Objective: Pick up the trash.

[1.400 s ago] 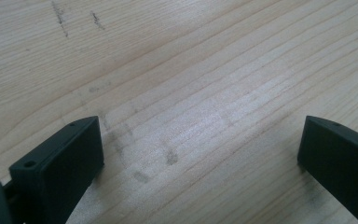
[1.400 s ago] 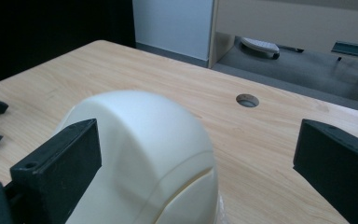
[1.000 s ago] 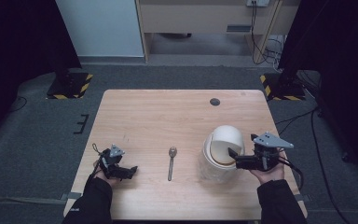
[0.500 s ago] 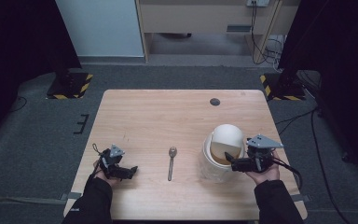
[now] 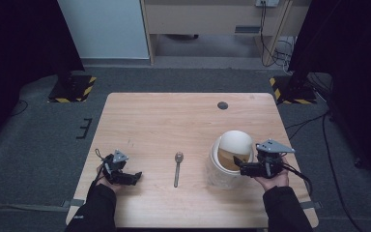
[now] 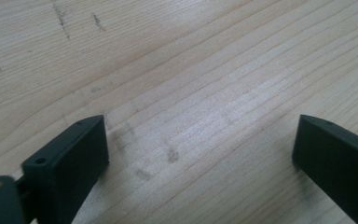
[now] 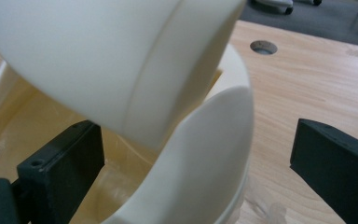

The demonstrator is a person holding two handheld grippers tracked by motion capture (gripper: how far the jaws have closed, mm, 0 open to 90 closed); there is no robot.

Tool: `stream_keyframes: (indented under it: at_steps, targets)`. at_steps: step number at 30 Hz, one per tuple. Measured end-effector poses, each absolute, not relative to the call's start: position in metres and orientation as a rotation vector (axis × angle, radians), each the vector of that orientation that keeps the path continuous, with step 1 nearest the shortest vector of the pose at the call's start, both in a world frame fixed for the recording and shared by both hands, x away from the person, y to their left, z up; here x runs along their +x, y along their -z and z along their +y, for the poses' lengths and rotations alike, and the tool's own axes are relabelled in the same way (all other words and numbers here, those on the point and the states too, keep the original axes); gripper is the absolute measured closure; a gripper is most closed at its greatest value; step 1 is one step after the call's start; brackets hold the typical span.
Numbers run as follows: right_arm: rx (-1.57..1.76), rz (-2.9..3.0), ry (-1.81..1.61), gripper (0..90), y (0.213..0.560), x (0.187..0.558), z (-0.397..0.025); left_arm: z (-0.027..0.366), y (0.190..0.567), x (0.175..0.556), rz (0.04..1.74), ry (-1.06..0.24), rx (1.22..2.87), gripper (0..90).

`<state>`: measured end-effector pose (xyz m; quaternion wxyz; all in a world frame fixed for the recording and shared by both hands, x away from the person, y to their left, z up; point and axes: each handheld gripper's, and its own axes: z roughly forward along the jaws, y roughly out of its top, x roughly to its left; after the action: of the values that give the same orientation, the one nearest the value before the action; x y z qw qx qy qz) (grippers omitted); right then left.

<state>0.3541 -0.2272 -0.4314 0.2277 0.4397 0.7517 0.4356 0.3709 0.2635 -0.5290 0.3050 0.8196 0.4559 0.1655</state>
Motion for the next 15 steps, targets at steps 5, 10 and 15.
stream_keyframes:
  at_steps: [5, 10, 15]
  targets:
    - [1.182, 2.058, -1.243, 2.3, 0.426, 0.351, -0.231, 0.264, 0.524, 0.372, 1.257, -0.412, 2.167, 13.6]
    - [1.129, 2.055, -1.267, 1.7, 0.421, 0.348, -0.230, 0.264, 0.518, 0.371, 1.269, -0.417, 2.151, 16.9]
    - [1.053, 2.039, -1.303, 1.0, 0.414, 0.340, -0.227, 0.265, 0.510, 0.370, 1.264, -0.459, 2.100, 17.9]
